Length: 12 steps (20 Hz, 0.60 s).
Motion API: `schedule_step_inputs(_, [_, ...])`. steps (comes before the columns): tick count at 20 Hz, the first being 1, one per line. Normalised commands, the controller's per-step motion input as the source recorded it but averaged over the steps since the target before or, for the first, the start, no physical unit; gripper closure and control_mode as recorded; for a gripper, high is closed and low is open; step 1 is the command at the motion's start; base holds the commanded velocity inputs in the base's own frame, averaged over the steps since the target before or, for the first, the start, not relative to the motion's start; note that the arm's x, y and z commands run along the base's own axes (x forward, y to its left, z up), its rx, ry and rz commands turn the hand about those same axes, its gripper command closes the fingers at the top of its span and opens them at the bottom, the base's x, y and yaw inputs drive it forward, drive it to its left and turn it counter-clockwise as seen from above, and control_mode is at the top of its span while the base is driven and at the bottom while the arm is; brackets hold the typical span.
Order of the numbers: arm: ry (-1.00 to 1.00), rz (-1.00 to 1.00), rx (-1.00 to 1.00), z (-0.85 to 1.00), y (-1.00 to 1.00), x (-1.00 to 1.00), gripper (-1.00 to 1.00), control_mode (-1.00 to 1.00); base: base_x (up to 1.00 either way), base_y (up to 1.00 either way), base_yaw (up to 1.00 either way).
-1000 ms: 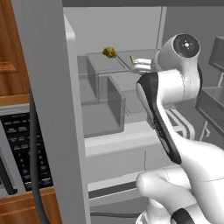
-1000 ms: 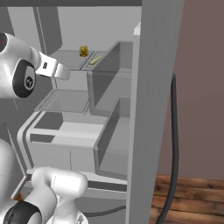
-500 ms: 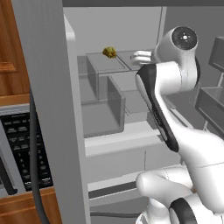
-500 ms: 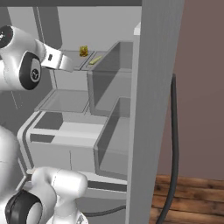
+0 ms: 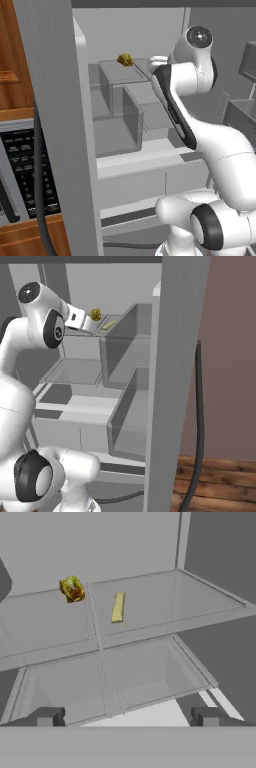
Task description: Retrieve the butter from the fridge and place it on a plate on the dining table. Then retrieve the butter knife by the fridge and place it near the plate.
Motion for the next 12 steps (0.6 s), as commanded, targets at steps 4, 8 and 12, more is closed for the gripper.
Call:
schedule_step_inputs(4, [0.03, 0.00, 0.00, -0.02, -0.13, 0.65, -1.00, -1.00, 0.00, 0.00, 0.00])
schedule_step_inputs(8, [0.00, 0.00, -0.02, -0.09, -0.01, 0.50, -1.00, -1.00, 0.00, 0.00, 0.00])
schedule_step_inputs(12, [0.00, 0.00, -0.04, -0.07, 0.00, 0.71, -1.00, -1.00, 0.00, 0.00, 0.00])
